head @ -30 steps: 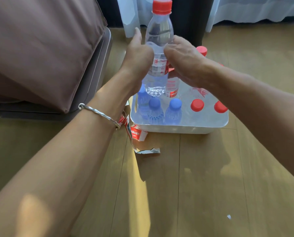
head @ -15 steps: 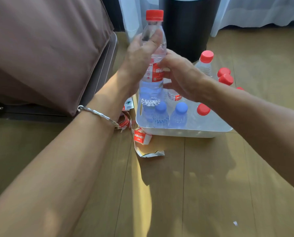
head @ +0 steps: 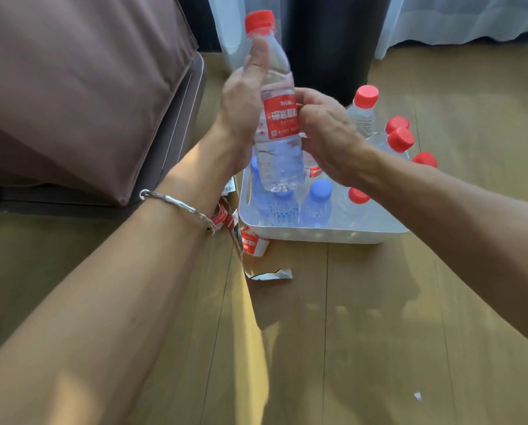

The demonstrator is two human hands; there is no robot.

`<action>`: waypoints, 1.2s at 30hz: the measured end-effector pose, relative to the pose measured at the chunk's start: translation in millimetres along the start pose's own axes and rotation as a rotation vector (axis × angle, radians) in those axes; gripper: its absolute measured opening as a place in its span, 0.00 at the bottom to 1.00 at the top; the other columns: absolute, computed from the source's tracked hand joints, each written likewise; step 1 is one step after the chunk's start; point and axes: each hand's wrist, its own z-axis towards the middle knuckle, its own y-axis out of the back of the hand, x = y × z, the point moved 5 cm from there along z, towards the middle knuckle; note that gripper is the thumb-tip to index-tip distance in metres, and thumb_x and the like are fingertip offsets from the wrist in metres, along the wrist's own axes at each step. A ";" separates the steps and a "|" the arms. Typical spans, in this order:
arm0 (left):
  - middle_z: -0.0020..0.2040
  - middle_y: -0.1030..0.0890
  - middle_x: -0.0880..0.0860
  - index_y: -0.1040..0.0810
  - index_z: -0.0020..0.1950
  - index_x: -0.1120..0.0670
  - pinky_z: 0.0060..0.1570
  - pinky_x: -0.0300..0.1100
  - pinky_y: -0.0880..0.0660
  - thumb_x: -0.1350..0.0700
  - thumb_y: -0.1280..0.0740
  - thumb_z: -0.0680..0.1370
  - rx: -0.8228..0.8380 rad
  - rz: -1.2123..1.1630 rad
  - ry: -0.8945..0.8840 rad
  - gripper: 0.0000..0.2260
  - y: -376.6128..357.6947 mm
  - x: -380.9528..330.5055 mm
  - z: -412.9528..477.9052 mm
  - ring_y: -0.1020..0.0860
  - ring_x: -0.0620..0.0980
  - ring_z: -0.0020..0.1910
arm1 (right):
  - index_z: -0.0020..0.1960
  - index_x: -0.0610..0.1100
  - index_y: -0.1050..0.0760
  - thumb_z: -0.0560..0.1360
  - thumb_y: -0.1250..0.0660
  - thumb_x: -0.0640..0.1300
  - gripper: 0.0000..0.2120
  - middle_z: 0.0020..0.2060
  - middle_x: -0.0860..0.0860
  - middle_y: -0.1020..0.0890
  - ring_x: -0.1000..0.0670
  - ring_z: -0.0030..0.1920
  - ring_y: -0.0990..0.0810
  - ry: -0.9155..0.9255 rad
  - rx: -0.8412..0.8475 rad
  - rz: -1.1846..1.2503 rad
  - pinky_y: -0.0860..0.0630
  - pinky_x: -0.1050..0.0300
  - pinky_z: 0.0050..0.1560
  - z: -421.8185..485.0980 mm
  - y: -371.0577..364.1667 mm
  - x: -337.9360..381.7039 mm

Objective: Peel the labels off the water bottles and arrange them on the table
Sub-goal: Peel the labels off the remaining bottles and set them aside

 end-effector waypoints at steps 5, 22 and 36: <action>0.45 0.19 0.57 0.25 0.53 0.60 0.47 0.52 0.19 0.47 0.41 0.83 -0.102 0.037 -0.021 0.16 0.6 -0.6 1.4 0.18 0.54 0.42 | 0.56 0.39 0.26 0.65 0.33 0.53 0.25 0.43 0.46 0.19 0.47 0.46 0.18 -0.014 0.018 -0.029 0.21 0.42 0.57 3.7 -11.4 6.3; 0.48 0.18 0.53 0.29 0.57 0.53 0.52 0.55 0.19 0.45 0.37 0.81 -0.101 0.129 -0.065 0.13 -13.9 8.6 0.3 0.17 0.52 0.48 | 0.31 0.44 0.26 0.78 0.37 0.40 0.17 0.27 0.48 0.23 0.44 0.37 0.23 -0.094 -0.163 0.010 0.21 0.41 0.47 13.3 3.5 5.5; 0.38 0.21 0.55 0.23 0.46 0.58 0.43 0.49 0.21 0.44 0.43 0.83 -0.091 -0.030 0.070 0.20 27.0 -0.2 15.9 0.22 0.52 0.34 | 0.42 0.37 0.24 0.75 0.41 0.35 0.08 0.39 0.41 0.23 0.44 0.42 0.22 -0.119 -0.103 -0.068 0.20 0.38 0.53 -2.7 -24.3 6.7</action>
